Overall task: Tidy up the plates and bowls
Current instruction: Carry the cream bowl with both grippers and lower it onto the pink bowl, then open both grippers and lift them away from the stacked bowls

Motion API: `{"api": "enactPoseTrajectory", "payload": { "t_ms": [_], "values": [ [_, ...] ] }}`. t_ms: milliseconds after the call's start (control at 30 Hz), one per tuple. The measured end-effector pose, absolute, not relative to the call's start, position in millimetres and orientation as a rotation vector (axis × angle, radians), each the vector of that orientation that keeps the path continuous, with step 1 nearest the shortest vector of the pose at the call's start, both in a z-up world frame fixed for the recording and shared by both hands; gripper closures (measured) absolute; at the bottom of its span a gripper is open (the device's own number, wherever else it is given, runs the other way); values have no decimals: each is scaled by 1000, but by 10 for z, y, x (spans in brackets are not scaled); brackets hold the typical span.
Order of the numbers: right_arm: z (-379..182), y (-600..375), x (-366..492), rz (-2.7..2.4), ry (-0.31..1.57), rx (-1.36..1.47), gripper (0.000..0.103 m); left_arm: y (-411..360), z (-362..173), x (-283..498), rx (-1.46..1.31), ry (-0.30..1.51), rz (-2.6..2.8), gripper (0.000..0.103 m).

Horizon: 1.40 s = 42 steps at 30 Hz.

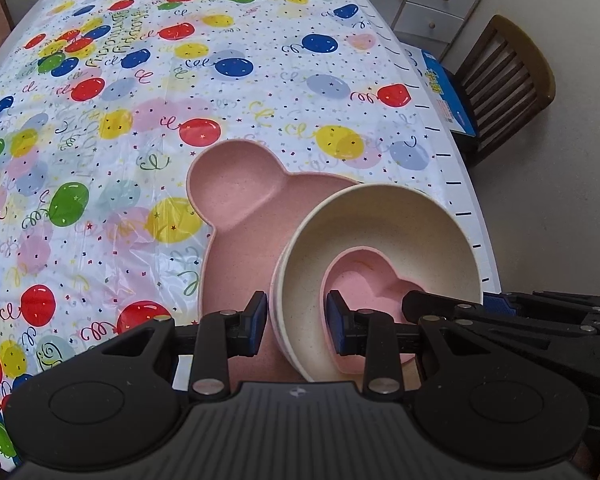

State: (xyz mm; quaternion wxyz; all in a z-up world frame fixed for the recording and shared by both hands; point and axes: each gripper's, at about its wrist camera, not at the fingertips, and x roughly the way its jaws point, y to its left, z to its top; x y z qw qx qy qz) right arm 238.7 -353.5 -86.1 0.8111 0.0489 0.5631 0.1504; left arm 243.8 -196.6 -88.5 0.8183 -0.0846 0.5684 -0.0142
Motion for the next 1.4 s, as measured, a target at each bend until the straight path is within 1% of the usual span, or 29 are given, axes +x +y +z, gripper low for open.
{"api": "enactPoseTrajectory", "payload": {
  "t_ms": [300, 367, 467, 533, 633, 767, 900, 967, 1167, 1200, 1267, 1400],
  "values": [
    [-761, -3560, 2362, 354, 1178, 108, 70, -1950, -800, 2331, -168, 1184, -25, 71],
    [-736, -3572, 2342, 357, 1172, 107, 67, -1944, -765, 2296, -169, 1173, -26, 63],
    [-675, -3583, 2287, 355, 1150, 105, 65, -1912, -706, 2239, -178, 1154, -36, 55],
    [-623, -3598, 2245, 348, 1133, 105, 65, -1896, -667, 2196, -168, 1139, -40, 52],
    [-559, -3611, 2184, 339, 1109, 109, 60, -1852, -609, 2120, -169, 1124, -56, 49],
    [-494, -3595, 2057, 328, 1083, 107, 55, -1762, -551, 1998, -179, 1105, -71, 41],
    [-412, -3567, 1897, 319, 1049, 96, 48, -1686, -487, 1853, -181, 1085, -93, 40],
    [-367, -3562, 1824, 317, 1033, 105, 41, -1657, -451, 1779, -175, 1072, -103, 38],
    [-272, -3554, 1609, 332, 989, 148, 28, -1586, -350, 1548, -142, 1037, -126, 36],
    [-256, -3547, 1573, 338, 979, 151, 27, -1572, -334, 1511, -140, 1032, -132, 35],
    [-208, -3523, 1478, 348, 951, 151, 23, -1534, -299, 1435, -136, 1016, -141, 29],
    [-116, -3477, 1310, 358, 902, 145, 19, -1467, -239, 1291, -130, 989, -159, 24]
  ]
}}
